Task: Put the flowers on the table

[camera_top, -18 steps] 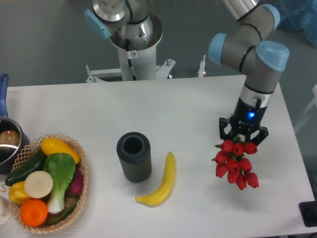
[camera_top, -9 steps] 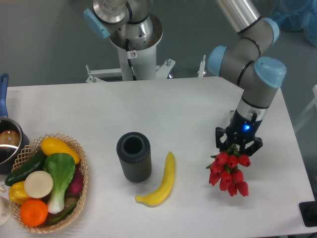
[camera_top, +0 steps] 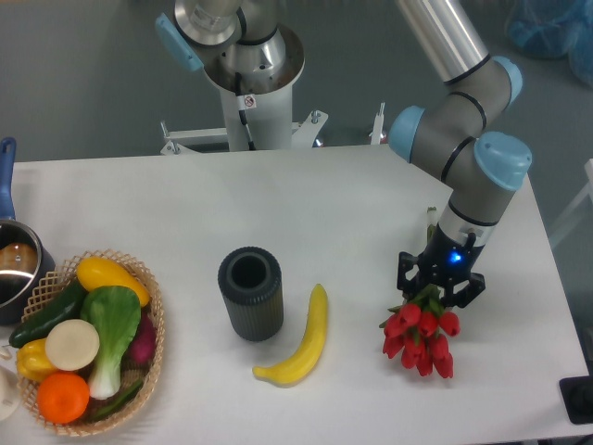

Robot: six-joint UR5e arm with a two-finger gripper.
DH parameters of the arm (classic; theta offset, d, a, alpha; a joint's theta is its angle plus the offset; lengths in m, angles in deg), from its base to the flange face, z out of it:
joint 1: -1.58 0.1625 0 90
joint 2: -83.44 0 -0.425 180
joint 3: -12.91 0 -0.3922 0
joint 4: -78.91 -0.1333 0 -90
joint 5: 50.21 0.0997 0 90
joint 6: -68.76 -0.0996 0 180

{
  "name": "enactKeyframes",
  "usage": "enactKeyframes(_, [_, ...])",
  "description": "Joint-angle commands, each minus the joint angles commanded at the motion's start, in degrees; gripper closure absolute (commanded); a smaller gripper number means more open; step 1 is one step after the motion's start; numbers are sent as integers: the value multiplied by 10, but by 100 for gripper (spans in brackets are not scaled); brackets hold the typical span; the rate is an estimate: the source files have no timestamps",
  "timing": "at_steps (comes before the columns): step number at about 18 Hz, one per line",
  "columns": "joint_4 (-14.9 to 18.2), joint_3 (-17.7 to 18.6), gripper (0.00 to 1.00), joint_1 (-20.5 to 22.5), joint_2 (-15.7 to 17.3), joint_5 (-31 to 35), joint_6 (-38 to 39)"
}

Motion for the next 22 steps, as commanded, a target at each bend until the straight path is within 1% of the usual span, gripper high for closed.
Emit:
enactKeyframes(1, [0, 0, 3, 0, 1, 0, 0])
enactKeyframes(3, [0, 0, 1, 0, 3, -1, 0])
enactKeyframes(7, [1, 0, 0, 1, 9, 0, 2])
enactKeyframes(10, [3, 7, 0, 7, 38, 8, 2])
enactKeyframes(13, [6, 9, 0, 21, 75, 26, 3])
enactKeyframes(15, [6, 6, 0, 32, 95, 36, 4])
enactKeyframes(16, [6, 4, 0, 39, 105, 51, 4])
enactKeyframes(17, [6, -1, 0, 47, 114, 68, 0])
enactKeyframes(18, [7, -10, 0, 57, 120, 70, -2])
enactKeyframes(19, [12, -27, 0, 64, 121, 73, -4])
enactKeyframes(20, [28, -38, 0, 67, 121, 76, -19])
enactKeyframes(22, [55, -47, 0, 76, 139, 100, -83])
